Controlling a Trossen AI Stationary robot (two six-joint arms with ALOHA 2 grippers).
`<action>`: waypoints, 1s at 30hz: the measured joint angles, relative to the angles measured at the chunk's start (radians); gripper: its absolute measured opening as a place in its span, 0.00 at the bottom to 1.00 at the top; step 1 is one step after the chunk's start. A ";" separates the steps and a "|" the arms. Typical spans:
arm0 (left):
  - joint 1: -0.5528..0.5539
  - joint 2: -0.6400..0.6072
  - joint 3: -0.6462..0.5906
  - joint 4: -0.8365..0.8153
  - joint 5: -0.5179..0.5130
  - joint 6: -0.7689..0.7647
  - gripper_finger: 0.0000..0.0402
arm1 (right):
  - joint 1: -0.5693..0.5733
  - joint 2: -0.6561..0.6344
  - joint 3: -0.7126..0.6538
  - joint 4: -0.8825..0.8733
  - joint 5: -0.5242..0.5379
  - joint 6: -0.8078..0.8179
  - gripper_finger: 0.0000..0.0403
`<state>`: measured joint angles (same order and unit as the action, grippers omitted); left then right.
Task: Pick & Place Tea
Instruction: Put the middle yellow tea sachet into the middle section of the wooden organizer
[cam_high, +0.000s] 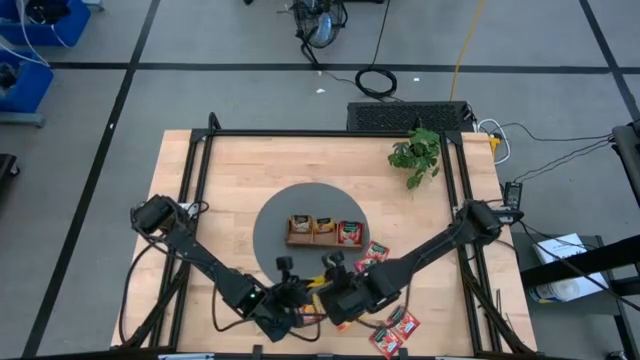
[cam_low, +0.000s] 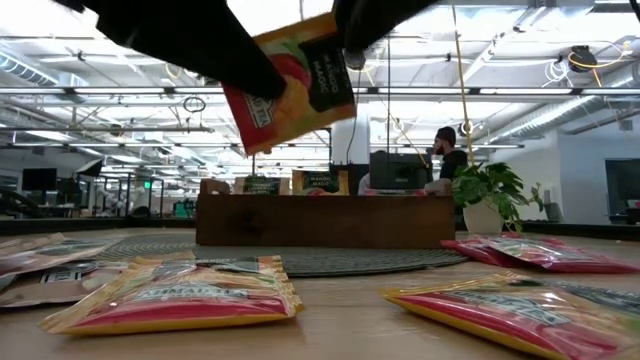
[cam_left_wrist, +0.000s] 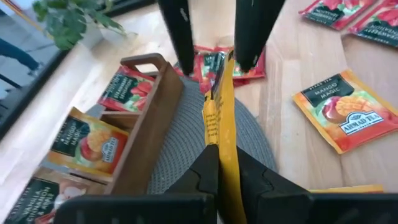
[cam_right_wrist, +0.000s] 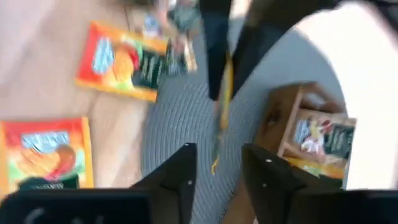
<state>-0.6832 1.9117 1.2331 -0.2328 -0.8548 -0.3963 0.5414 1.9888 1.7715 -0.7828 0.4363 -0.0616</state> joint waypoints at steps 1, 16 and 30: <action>-0.004 0.000 0.000 0.001 -0.010 0.004 0.05 | 0.006 -0.032 -0.043 0.069 -0.016 -0.012 0.34; -0.027 -0.001 -0.001 0.060 -0.090 0.065 0.03 | -0.034 -0.390 -1.031 1.608 -0.258 0.003 0.31; 0.024 -0.001 -0.001 0.130 -0.001 0.107 0.03 | -0.067 -0.314 -1.031 1.600 -0.256 0.058 0.31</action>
<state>-0.6594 1.9110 1.2324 -0.1024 -0.8558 -0.2893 0.4742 1.6745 0.7406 0.8173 0.1806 -0.0038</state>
